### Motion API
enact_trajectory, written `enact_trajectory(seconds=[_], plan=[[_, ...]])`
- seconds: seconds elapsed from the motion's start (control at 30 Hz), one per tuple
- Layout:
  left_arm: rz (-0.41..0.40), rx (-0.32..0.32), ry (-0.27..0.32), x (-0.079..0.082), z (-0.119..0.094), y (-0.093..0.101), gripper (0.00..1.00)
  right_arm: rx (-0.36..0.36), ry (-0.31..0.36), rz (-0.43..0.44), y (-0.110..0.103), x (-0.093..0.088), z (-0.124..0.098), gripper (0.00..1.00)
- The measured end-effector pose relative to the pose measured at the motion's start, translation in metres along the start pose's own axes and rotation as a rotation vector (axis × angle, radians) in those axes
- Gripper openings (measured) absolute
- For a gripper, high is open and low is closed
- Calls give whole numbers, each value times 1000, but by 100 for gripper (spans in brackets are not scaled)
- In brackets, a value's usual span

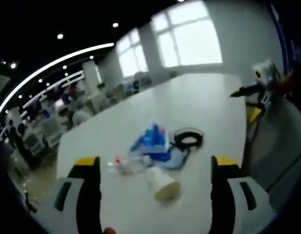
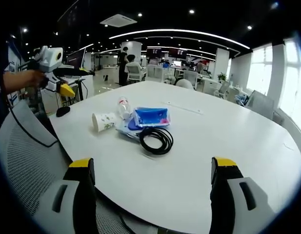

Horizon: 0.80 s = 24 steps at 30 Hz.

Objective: Arrange the tabletop items into an orderly group along one side of the table until the central work area is clear of visible clutter.

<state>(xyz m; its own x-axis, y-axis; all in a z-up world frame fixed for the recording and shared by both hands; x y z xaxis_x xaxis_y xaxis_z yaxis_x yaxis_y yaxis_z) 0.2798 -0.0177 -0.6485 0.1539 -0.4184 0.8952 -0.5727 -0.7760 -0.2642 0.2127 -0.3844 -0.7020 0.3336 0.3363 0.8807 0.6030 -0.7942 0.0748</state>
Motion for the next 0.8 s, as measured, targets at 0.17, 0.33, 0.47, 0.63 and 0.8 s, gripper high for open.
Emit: enact_trajectory(seconds=[0.17,0.33,0.47,0.63,0.8], plan=[[1,-6,-5,0,7,-6,91,1,-2,0,0,0,0,99],[32,-26,-20,2,16,-14,91,1,-2,1,0,0,0,99],[66,-37,-28,3,22,-21,90,3,-3,1,0,0,0,98],[108,-47,-34,5,29,-27,88,5,-5,1,0,0,1,98],[153,-63,-47,6,37,-32,87,6,-7,4,-1,0,1,98]])
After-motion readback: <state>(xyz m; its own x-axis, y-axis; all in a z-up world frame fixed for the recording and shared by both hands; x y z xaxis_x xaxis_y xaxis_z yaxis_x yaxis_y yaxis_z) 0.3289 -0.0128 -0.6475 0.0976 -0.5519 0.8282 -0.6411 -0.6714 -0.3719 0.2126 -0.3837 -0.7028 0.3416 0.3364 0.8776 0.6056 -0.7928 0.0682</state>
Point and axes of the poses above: the point that each gripper's makers call its tool centre point, and the gripper's own axes: z roughly forward along the fingers, y roughly to its right, x roughly out of its top, the point moved 9 cm from there along -z, roughly backward along the fingers, and after that the axes turned 6 degrees about x, right-handed, at the moved point
